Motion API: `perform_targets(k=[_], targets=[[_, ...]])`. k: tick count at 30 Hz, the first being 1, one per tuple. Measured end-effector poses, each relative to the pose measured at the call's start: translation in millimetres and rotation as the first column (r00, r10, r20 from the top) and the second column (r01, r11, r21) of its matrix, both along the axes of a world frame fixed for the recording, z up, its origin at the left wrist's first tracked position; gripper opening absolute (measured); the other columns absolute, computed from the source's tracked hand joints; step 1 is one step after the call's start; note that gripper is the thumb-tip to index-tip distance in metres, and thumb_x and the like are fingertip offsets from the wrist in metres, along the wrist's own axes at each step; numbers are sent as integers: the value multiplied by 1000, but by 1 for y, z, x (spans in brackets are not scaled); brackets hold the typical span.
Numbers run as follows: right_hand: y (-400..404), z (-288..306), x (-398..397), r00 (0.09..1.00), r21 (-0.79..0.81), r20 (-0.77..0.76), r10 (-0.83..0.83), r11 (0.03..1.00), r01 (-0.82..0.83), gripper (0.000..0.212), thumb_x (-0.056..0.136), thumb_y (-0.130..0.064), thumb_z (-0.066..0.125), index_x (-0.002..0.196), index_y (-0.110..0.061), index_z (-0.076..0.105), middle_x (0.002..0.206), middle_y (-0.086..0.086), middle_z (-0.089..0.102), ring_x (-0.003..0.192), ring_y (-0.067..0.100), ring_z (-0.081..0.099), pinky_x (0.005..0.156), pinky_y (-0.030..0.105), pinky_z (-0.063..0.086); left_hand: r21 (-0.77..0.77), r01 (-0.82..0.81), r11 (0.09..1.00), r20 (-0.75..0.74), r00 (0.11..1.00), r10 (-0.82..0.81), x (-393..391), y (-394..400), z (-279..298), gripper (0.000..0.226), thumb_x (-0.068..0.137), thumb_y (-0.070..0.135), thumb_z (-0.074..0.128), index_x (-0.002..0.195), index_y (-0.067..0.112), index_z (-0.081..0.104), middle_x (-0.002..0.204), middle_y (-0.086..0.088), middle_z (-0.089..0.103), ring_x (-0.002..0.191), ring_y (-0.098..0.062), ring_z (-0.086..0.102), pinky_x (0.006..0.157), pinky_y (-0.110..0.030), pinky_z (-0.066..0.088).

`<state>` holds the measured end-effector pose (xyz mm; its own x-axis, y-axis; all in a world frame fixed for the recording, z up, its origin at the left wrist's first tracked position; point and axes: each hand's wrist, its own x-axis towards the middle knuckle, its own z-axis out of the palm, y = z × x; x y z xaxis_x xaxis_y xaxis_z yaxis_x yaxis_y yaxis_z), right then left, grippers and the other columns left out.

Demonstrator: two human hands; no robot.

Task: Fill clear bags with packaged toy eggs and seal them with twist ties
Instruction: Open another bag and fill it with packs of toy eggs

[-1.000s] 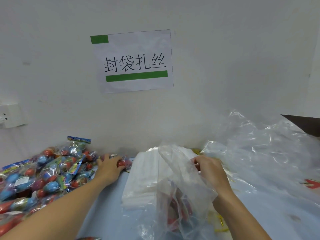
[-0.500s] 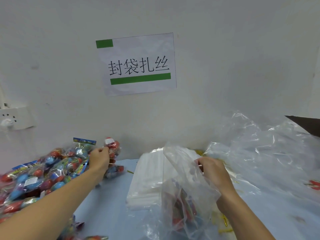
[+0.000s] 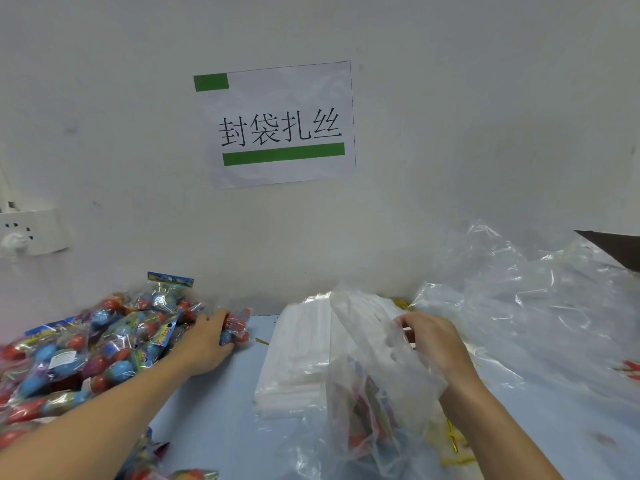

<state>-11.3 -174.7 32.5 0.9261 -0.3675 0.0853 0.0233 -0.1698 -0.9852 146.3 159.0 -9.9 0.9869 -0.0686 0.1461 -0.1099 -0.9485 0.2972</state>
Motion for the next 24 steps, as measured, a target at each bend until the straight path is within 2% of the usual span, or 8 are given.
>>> perform_targets(k=[2, 4, 6, 9, 14, 17, 20, 24], targets=[[-1, 2, -4, 1000, 135, 3, -31, 990, 30, 38, 89, -3, 54, 56, -14, 71, 65, 0, 69, 65, 19, 63, 54, 26, 46, -29, 19, 999, 58, 998, -17, 1, 1, 0, 33, 91, 32, 64, 118, 24, 45, 120, -11, 52, 102, -29, 57, 88, -42, 50], [-3, 5, -6, 999, 219, 16, -31, 975, 27, 34, 90, -4, 54, 61, -10, 70, 57, -4, 69, 54, 9, 64, 47, 21, 46, -87, 4, 996, 116, 993, 6, -3, -3, 3, 23, 91, 33, 63, 104, 24, 46, 108, -7, 55, 94, -28, 58, 82, -44, 51], [-7, 7, -6, 998, 268, 45, -48, 963, 35, 28, 92, -6, 53, 70, -8, 71, 53, -7, 68, 44, 2, 61, 43, 18, 45, -195, -47, 980, 195, 977, 86, -10, -12, 8, 27, 90, 44, 64, 98, 24, 48, 102, -4, 55, 92, -29, 59, 77, -41, 50], [-12, 10, -9, 988, 304, 122, -90, 951, 50, 26, 94, -14, 50, 82, -9, 73, 71, 1, 76, 59, 11, 67, 56, 24, 49, -441, -105, 892, 272, 931, 244, -26, -35, 19, 36, 88, 50, 66, 97, 19, 50, 92, -2, 59, 82, -26, 59, 68, -38, 47], [-17, 19, -15, 954, 255, 279, -114, 966, 41, 31, 98, -16, 47, 87, -15, 76, 87, 7, 77, 83, 25, 71, 69, 34, 48, -853, 33, 521, 190, 949, 252, -66, -100, 46, 19, 91, 29, 67, 96, 23, 50, 93, -3, 64, 82, -20, 65, 68, -38, 57], [-15, 25, -23, 903, 250, 412, -124, 968, 18, 33, 99, -9, 48, 87, -17, 77, 88, 6, 77, 85, 24, 72, 71, 31, 50, -982, 76, 171, 113, 970, 213, -98, -132, 58, 21, 95, 28, 61, 112, 22, 53, 106, -4, 62, 93, -24, 66, 62, -36, 58], [-14, 28, -30, 844, 239, 526, -108, 971, -25, 35, 98, -5, 52, 84, -22, 79, 88, 4, 76, 85, 21, 72, 71, 26, 51, -980, 43, -197, 20, 993, 115, -137, -148, 58, 31, 97, 26, 57, 126, 18, 54, 110, -10, 63, 90, -30, 68, 62, -36, 58], [-5, 36, -37, 784, 145, 617, 68, 969, -198, 33, 96, -4, 58, 94, -28, 80, 112, -4, 76, 110, 17, 68, 89, 33, 48, -914, -9, -405, -19, 1000, 20, -170, -145, 56, 32, 95, 23, 58, 122, 7, 57, 108, -20, 59, 65, -26, 69, 58, -36, 60]])
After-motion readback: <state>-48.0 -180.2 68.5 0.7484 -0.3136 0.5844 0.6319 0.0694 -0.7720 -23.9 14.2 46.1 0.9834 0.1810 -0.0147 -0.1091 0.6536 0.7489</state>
